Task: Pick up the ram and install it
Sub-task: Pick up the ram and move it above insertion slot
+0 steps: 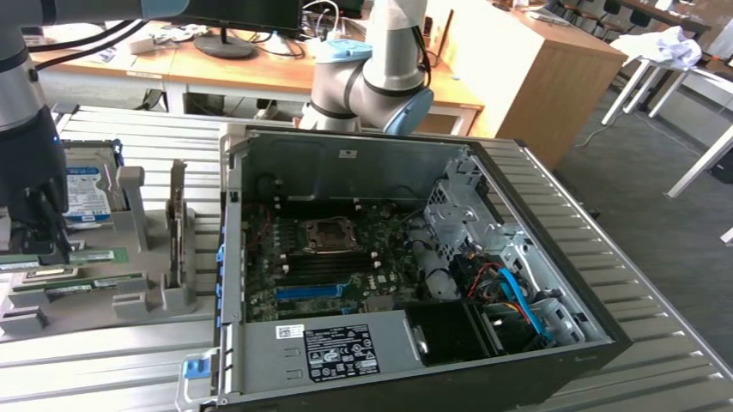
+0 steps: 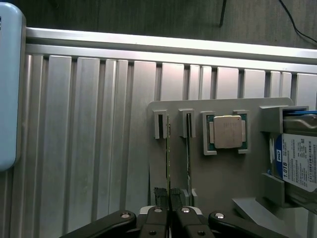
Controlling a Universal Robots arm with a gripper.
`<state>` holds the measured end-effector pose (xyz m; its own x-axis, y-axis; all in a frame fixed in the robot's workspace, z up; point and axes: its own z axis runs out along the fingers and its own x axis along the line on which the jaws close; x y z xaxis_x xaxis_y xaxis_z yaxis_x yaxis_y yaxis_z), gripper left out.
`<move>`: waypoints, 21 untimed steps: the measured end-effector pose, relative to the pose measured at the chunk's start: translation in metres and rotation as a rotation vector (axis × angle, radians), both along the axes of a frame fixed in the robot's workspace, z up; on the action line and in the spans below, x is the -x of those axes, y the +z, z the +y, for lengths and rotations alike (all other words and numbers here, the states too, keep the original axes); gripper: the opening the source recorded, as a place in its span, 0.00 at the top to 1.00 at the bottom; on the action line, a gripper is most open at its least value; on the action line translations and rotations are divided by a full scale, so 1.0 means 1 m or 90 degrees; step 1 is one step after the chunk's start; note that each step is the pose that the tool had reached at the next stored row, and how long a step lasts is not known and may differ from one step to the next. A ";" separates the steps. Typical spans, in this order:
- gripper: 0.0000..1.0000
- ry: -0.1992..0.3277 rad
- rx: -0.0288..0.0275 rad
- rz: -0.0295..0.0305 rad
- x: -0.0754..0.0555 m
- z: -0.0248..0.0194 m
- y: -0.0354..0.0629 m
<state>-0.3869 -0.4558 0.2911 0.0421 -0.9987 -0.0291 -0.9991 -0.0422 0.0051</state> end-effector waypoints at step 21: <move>0.87 0.000 0.0000 -0.0001 0.000 0.0000 0.0093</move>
<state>-0.3869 -0.4558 0.3004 0.0420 -0.9987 -0.0292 -0.9991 -0.0422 0.0050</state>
